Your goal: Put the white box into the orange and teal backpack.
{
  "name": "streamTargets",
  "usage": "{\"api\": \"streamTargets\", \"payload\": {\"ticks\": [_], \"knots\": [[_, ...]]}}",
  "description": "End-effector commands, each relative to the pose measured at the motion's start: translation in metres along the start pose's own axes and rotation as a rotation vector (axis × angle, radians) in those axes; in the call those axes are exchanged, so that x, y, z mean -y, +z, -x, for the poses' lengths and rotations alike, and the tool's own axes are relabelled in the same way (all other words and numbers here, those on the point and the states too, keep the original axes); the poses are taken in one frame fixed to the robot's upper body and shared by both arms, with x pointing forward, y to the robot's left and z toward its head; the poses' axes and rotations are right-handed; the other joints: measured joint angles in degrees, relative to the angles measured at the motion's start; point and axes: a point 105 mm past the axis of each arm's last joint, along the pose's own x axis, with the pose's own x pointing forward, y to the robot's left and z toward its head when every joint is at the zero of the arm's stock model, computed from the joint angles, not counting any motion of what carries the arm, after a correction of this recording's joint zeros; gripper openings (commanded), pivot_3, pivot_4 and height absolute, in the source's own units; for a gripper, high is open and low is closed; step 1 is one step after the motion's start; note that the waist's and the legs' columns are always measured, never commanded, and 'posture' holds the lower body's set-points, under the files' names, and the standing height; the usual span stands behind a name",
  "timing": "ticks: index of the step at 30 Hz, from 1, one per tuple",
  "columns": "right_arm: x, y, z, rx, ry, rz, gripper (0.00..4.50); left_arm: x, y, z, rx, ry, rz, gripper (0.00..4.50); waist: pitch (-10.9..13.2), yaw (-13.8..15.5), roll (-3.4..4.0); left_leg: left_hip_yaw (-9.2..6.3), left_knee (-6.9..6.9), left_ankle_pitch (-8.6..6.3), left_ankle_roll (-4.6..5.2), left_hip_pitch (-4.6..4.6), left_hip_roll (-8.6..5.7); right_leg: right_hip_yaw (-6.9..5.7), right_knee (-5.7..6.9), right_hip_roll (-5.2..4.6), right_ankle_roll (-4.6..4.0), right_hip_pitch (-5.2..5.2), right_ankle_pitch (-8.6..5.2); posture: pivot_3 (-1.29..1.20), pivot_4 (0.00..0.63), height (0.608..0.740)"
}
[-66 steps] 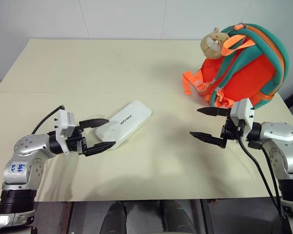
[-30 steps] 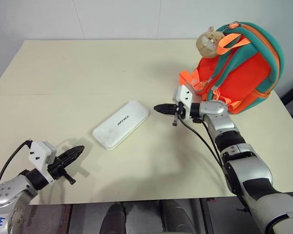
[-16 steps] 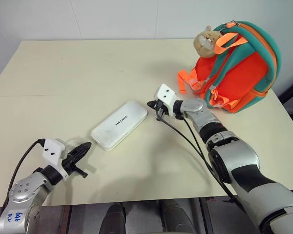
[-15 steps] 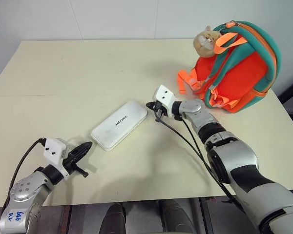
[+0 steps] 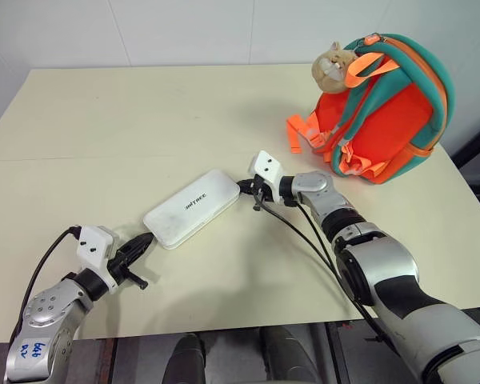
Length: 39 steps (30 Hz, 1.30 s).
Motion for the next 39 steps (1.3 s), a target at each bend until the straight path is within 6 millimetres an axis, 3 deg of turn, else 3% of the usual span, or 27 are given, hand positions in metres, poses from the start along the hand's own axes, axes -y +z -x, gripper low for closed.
{"api": "streamTargets", "payload": {"ticks": [1, 11, 22, 33, 39], "knots": [[-0.004, 0.007, 0.009, 0.072, 0.064, 0.022, 0.04, 0.006, 0.005, -0.005, 0.021, -0.055, -0.027, 0.00, 0.00, 0.07, 0.00, 0.00, 0.00, 0.00, 0.00, 0.00, 0.00, 0.00, 0.00, 0.00, 0.00, 0.00, 0.00, 0.00, 0.150, 0.740], [-0.046, -0.005, 0.047, 0.148, 0.261, -0.023, 0.04, 0.017, 0.005, -0.020, 0.019, -0.206, -0.029, 0.00, 0.00, 0.39, 0.00, -0.03, 0.03, 0.00, 0.00, 0.01, 0.00, -0.01, 0.04, 0.01, 0.02, 0.03, -0.01, 0.00, 0.150, 0.740], [-0.093, -0.002, 0.085, 0.105, 0.265, -0.118, 0.04, 0.038, 0.008, -0.024, 0.030, -0.372, -0.021, 0.00, 0.00, 1.76, 0.00, -0.02, 0.07, 0.00, 0.00, 0.00, -0.02, 0.02, 0.01, 0.00, 0.01, 0.02, -0.02, 0.00, 0.150, 0.740], [-0.095, -0.003, 0.109, 0.063, 0.119, -0.220, 0.04, 0.048, 0.007, -0.019, 0.019, -0.428, 0.000, 0.00, -0.01, 1.94, -0.02, -0.01, 0.03, -0.02, -0.02, -0.04, -0.02, 0.02, -0.21, -0.01, -0.01, 0.04, -0.03, 0.00, 0.150, 0.740], [-0.091, -0.026, 0.114, -0.002, 0.093, -0.244, 0.04, 0.046, 0.005, -0.019, 0.002, -0.415, -0.010, 0.00, -0.02, 2.17, -0.03, -0.01, -0.01, -0.03, -0.02, -0.05, -0.01, 0.02, -0.31, -0.02, -0.01, 0.05, -0.02, 0.00, 0.150, 0.740]]}}
